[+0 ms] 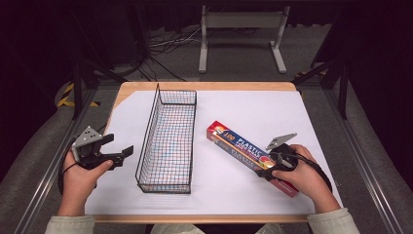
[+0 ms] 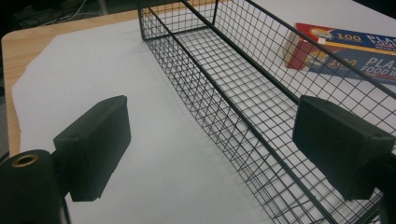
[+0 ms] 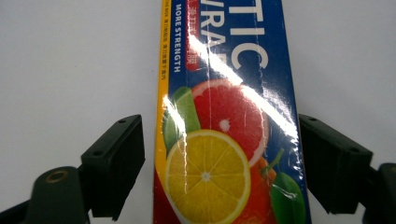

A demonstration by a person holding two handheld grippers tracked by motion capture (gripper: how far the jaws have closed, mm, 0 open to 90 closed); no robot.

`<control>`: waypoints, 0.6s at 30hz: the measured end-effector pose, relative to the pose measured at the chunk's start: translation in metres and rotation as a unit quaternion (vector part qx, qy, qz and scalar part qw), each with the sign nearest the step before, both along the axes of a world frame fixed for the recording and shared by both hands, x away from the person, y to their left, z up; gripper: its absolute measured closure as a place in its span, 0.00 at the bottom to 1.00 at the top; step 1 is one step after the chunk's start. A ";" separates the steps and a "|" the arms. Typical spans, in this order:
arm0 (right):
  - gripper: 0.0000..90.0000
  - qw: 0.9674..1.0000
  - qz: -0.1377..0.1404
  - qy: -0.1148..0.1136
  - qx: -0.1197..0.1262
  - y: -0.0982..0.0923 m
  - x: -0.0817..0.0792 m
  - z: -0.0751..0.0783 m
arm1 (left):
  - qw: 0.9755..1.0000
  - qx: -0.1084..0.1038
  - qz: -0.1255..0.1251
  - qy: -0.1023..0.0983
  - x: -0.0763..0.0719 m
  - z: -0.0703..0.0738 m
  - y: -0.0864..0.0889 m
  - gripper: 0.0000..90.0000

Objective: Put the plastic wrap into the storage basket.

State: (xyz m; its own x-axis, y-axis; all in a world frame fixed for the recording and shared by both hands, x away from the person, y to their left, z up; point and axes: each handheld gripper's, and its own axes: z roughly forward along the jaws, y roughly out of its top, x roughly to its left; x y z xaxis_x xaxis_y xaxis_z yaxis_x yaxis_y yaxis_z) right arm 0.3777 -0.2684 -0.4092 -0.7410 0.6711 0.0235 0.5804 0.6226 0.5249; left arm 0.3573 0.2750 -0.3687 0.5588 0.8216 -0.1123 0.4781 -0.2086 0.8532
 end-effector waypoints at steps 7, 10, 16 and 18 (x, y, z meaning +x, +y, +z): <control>0.27 1.000 0.006 0.011 -0.023 0.004 0.003 -0.004 | 1.000 0.020 -0.008 0.004 0.000 0.002 0.004 0.19; 0.33 0.999 0.007 0.019 -0.034 0.005 0.004 -0.006 | 1.000 0.015 -0.014 0.002 -0.001 0.004 0.004 0.20; 0.40 0.999 0.006 0.022 -0.042 0.005 0.004 -0.007 | 0.999 0.007 -0.030 -0.017 -0.001 0.003 0.003 0.21; 0.42 0.999 0.002 0.022 -0.042 0.005 0.004 -0.006 | 0.999 0.010 -0.032 -0.012 -0.001 0.003 0.002 0.21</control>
State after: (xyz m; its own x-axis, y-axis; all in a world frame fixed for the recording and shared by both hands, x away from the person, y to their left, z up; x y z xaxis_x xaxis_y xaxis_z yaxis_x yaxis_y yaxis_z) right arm 0.3820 -0.2629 -0.4152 -0.7431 0.6692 0.0005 0.5996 0.6655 0.4446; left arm 0.3568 0.2770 -0.3660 0.6120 0.7865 -0.0828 0.4436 -0.2547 0.8593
